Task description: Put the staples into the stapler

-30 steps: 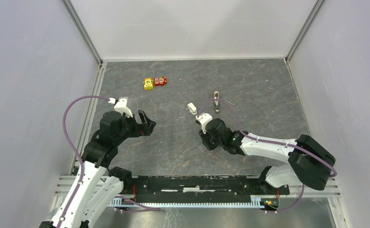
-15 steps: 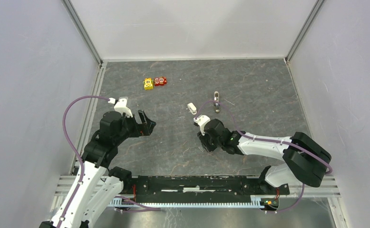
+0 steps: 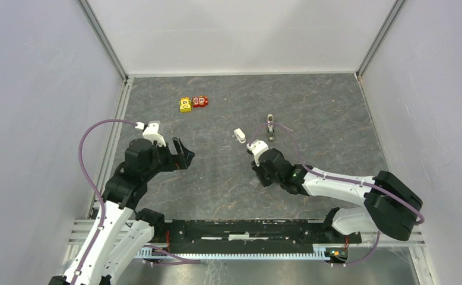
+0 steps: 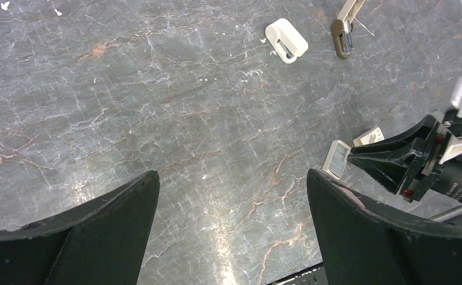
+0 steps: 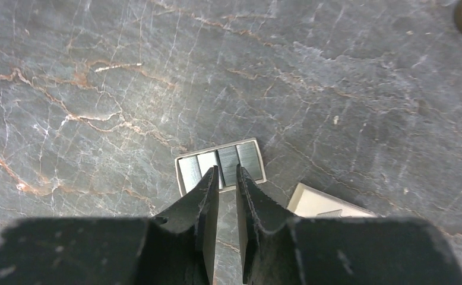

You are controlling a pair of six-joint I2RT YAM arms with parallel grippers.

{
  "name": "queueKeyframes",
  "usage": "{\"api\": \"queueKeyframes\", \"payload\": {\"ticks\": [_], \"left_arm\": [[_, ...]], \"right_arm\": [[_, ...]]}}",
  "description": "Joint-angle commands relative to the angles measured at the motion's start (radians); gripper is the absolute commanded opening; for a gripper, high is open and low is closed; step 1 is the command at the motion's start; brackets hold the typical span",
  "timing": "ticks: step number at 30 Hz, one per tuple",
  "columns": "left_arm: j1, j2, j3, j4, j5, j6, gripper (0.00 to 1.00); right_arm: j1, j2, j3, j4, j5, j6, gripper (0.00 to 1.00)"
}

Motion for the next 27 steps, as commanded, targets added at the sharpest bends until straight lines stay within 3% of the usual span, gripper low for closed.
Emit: {"api": "queueKeyframes", "payload": {"ticks": [1,3,6,9,13,17,19,23,27], "left_arm": [[-0.002,0.023,-0.004,0.040,0.027,0.031,1.00],[-0.002,0.062,0.002,0.023,0.022,-0.024,1.00],[-0.002,0.121,-0.032,0.097,0.195,-0.061,0.99],[-0.016,0.159,-0.062,0.169,0.276,-0.122,0.86],[-0.141,0.146,-0.097,0.239,0.141,-0.178,0.80],[-0.334,0.184,-0.117,0.303,-0.026,-0.213,0.74],[-0.383,0.221,-0.136,0.355,-0.043,-0.233,0.72],[-0.393,0.266,-0.189,0.438,-0.020,-0.282,0.68],[-0.393,0.246,-0.210,0.439,-0.052,-0.287,0.68]], "right_arm": [[-0.002,-0.050,-0.013,0.013,0.082,0.022,0.23],[-0.004,-0.045,-0.010,0.008,0.081,0.017,0.25],[-0.025,-0.035,0.001,0.007,0.058,0.013,0.28],[-0.058,-0.026,0.014,0.013,0.005,0.005,0.28],[-0.068,-0.027,0.015,0.040,-0.105,-0.022,0.30],[-0.069,-0.008,0.004,0.054,-0.194,-0.059,0.32],[-0.069,0.008,0.001,0.064,-0.231,-0.074,0.35],[-0.069,0.026,-0.002,0.078,-0.253,-0.083,0.37],[-0.074,0.039,0.000,0.099,-0.272,-0.089,0.45]]}}
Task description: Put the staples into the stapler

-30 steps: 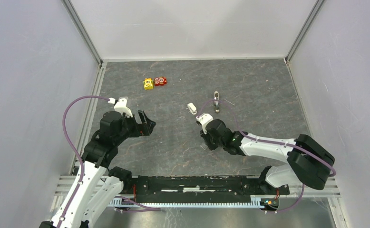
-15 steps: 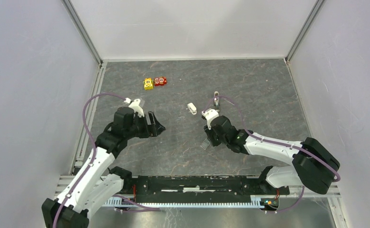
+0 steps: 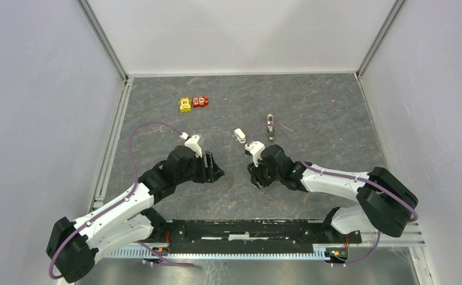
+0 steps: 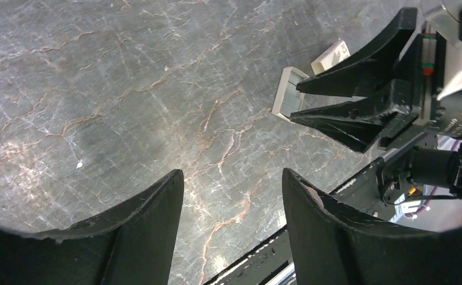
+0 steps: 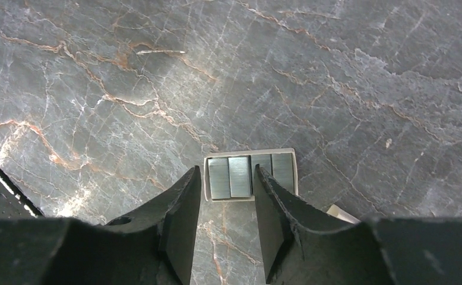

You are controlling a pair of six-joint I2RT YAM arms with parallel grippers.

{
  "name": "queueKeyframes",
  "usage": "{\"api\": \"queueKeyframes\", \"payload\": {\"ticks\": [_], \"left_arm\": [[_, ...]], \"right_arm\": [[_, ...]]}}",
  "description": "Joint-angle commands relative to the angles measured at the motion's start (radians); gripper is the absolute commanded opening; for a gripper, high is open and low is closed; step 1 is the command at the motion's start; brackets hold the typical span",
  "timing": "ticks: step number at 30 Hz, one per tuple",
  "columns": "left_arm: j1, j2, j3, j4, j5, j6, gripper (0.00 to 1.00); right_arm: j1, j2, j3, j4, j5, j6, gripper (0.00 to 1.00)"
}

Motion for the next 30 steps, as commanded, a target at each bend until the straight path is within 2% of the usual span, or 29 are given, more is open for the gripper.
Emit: {"api": "queueKeyframes", "payload": {"ticks": [1,6,15,30], "left_arm": [[-0.005,-0.034,-0.019,0.079,-0.071,-0.063,0.68],[-0.006,-0.066,-0.030,0.064,-0.116,-0.071,0.65],[-0.005,-0.060,-0.028,0.050,-0.136,-0.079,0.62],[-0.004,-0.056,-0.033,0.036,-0.154,-0.082,0.62]], "right_arm": [[-0.006,0.011,0.001,0.063,-0.053,-0.024,0.46],[-0.014,0.017,-0.011,0.075,-0.076,-0.021,0.48],[-0.016,0.027,-0.030,0.075,-0.084,-0.022,0.63],[-0.015,0.028,-0.032,0.079,-0.132,0.006,0.58]]}}
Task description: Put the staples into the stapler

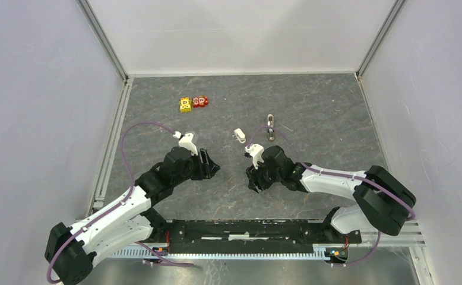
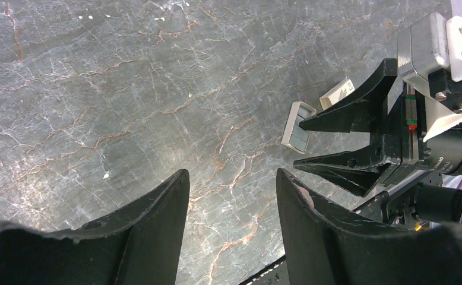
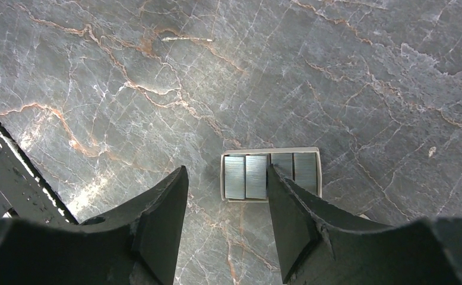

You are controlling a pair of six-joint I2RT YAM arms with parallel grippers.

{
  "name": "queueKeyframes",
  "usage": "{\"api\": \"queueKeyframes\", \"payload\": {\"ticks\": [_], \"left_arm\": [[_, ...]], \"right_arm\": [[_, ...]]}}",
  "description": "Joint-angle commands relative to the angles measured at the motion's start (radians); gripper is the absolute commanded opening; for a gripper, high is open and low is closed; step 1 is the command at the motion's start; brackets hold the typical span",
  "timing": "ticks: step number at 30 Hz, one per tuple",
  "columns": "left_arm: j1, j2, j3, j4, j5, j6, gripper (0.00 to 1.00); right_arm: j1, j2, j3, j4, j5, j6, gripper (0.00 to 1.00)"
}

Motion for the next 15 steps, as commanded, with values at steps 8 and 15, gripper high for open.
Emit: {"api": "queueKeyframes", "payload": {"ticks": [8,15], "left_arm": [[-0.005,0.001,-0.007,0.016,-0.030,-0.049,0.62],[-0.004,0.010,-0.011,0.018,-0.036,-0.055,0.61]], "right_arm": [[-0.003,-0.033,-0.005,0.035,-0.040,0.032,0.56],[-0.003,-0.070,-0.024,0.044,-0.067,0.041,0.55]]}}
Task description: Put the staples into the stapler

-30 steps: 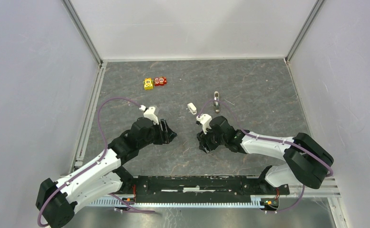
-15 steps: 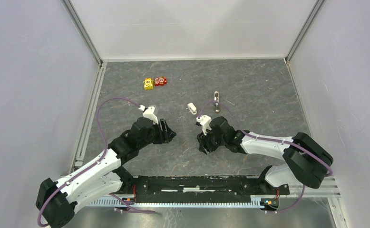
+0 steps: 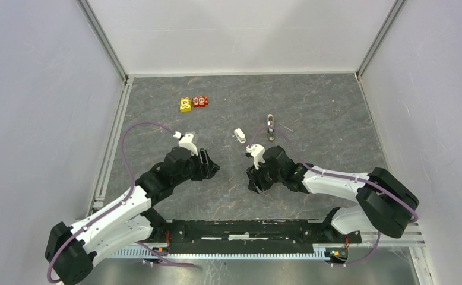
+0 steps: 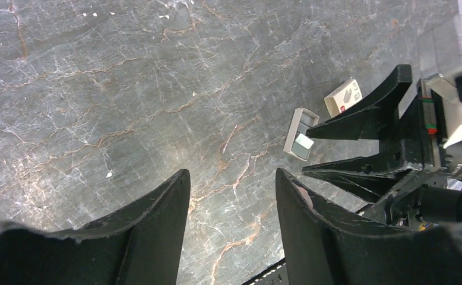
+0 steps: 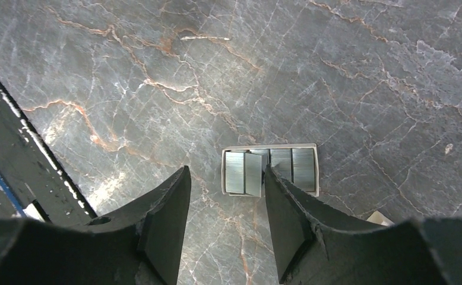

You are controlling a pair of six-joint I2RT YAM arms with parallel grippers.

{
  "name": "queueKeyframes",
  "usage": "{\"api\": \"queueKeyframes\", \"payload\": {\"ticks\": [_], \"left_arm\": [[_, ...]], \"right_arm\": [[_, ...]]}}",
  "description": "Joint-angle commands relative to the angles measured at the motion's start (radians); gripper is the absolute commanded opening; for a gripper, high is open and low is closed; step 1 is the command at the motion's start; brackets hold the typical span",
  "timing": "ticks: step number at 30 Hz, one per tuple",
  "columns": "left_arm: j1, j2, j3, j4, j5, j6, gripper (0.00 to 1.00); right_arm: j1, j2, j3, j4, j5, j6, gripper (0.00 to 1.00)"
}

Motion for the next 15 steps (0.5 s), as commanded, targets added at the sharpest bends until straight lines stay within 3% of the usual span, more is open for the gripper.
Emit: {"api": "queueKeyframes", "payload": {"ticks": [1,9,15], "left_arm": [[-0.004,0.009,-0.009,0.019,-0.032,-0.055,0.61],[-0.005,0.022,-0.014,0.032,-0.025,-0.063,0.61],[-0.004,0.014,-0.019,0.029,-0.027,-0.064,0.60]], "right_arm": [[-0.002,-0.049,-0.013,0.046,-0.042,0.017,0.55],[-0.002,-0.070,-0.044,0.109,-0.149,0.067,0.53],[-0.003,-0.099,-0.021,0.072,-0.046,0.050,0.50]]}}
